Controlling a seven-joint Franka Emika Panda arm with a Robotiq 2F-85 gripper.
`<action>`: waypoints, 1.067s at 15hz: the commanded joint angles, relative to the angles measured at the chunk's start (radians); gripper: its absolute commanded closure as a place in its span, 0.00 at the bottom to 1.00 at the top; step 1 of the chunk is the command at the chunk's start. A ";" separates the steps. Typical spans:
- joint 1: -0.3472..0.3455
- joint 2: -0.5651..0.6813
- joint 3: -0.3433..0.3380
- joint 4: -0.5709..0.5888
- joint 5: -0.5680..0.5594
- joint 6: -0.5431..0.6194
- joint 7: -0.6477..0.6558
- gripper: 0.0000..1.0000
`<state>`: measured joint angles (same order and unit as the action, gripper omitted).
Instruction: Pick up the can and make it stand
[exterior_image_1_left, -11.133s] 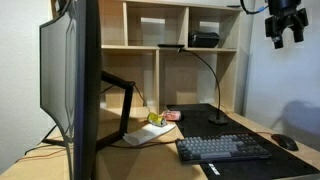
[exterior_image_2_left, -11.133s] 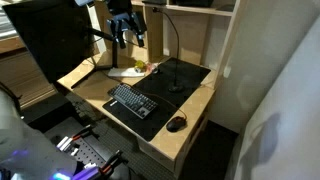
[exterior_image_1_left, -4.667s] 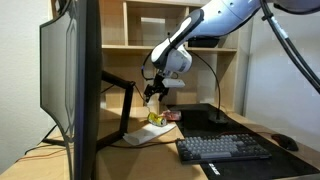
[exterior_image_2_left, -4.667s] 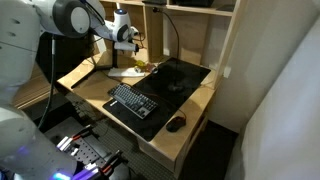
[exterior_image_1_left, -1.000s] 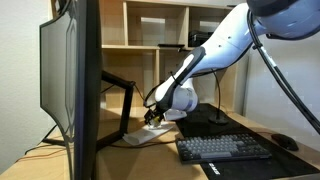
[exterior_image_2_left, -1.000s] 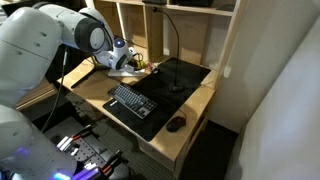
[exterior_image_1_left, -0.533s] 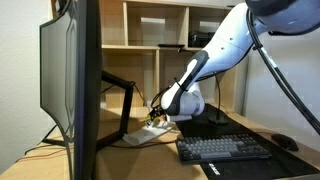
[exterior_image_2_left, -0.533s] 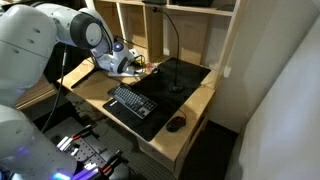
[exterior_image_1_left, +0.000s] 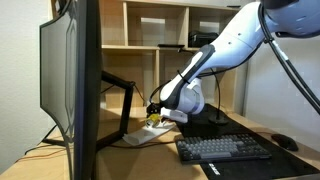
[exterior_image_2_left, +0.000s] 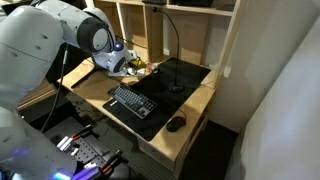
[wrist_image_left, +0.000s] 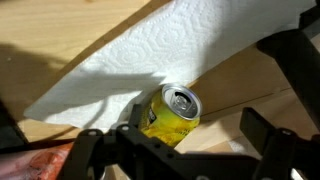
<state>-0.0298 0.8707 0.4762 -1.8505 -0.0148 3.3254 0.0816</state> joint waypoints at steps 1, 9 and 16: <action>0.006 0.001 -0.004 0.002 0.002 0.000 0.001 0.00; 0.132 0.002 -0.152 0.236 0.162 -0.229 0.134 0.00; 0.157 0.001 -0.183 0.283 0.203 -0.283 0.129 0.00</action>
<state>0.1136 0.8734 0.3051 -1.5714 0.1582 3.0453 0.2305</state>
